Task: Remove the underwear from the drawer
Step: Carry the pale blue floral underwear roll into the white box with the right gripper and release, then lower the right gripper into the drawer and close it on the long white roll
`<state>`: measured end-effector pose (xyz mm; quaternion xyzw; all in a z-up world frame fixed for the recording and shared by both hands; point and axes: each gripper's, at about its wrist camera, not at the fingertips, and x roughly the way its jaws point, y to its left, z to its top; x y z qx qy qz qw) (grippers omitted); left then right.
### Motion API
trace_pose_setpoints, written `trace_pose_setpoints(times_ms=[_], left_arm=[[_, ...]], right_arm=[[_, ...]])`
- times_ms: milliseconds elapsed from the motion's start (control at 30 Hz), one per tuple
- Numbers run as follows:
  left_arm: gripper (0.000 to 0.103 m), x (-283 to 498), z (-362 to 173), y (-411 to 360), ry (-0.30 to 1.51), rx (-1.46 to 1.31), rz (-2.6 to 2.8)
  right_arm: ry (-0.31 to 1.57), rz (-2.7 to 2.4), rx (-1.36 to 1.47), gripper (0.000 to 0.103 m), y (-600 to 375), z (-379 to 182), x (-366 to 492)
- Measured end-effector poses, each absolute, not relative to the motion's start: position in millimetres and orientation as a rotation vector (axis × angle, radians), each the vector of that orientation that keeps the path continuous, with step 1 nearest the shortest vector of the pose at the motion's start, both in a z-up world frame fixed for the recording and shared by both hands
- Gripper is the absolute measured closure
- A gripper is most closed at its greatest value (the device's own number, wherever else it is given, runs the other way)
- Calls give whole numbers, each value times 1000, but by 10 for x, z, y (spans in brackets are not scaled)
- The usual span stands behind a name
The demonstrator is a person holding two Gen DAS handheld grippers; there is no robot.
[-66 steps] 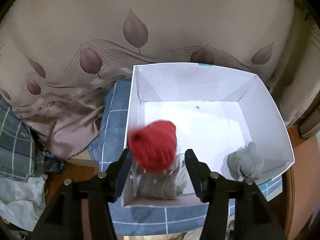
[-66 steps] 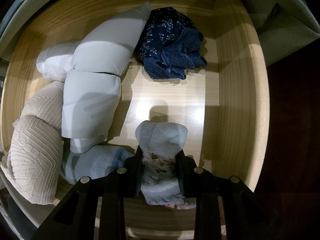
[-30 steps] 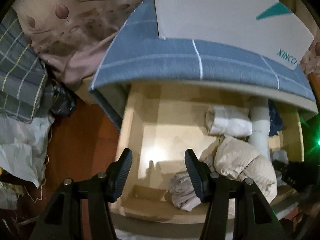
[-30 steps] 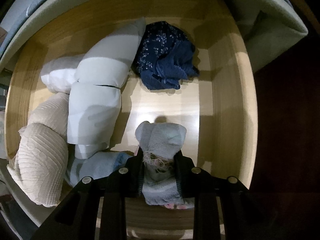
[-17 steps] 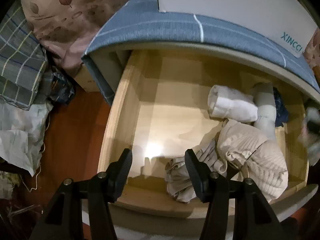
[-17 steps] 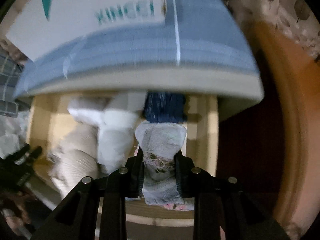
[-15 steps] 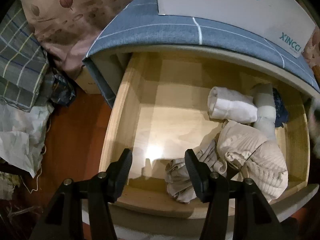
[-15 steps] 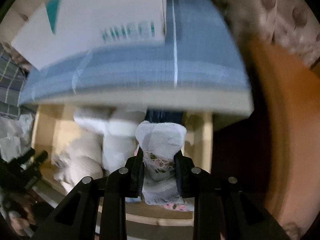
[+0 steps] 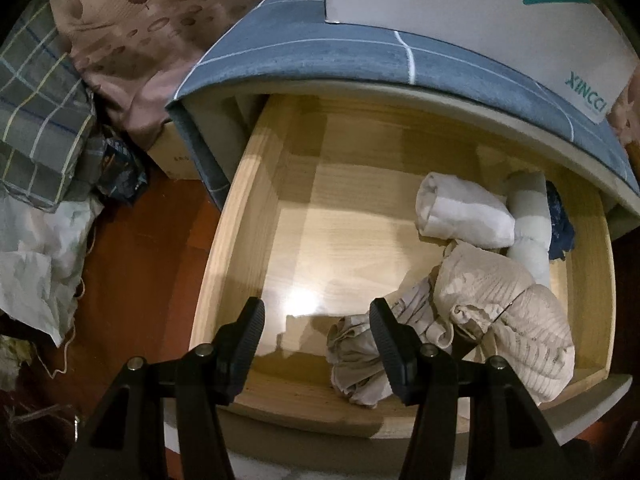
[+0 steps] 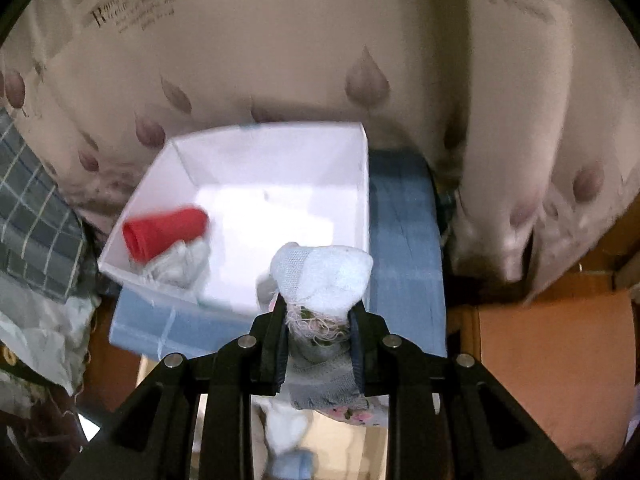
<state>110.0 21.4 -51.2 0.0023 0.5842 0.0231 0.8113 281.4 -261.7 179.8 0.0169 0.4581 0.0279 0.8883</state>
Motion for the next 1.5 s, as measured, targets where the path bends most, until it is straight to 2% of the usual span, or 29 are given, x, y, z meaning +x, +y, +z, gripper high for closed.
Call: trace_pose_setpoints(times_ms=[167,500,633,700,733,967,1167,1300,1500], left_arm=[[47,1118,-535,252,1259,-21,43],[47,1138,-540,261,1269,-45,39],[47,1139,-538,262,1270,-53,37],[47,1144,-546,259,1272,-54,35],[47,1145,-551,259,1274,-54,34],[47,1157,-573,252,1288,-63,38],[47,1150,-579,272,1295,-80,40],[47,1141,-572,279,1293,-81,40],[47,1140,-574,282,1295,-80,43]], right_arm=[[975,62,-1,79,-2361,1770,3297],[1137,39,-45,76,-2171,1084,3812],[1150,27,-48,69,-2159,972,3850],[1137,20,-40,60,-2169,984,3836],[1130,18,-34,56,-2182,1011,3811],[1087,60,-16,55,-2254,1342,3443],[1117,141,-42,54,-2279,1421,2725],[1186,179,-54,54,-2311,1135,2272],[1328,175,-30,54,-2309,304,1970]])
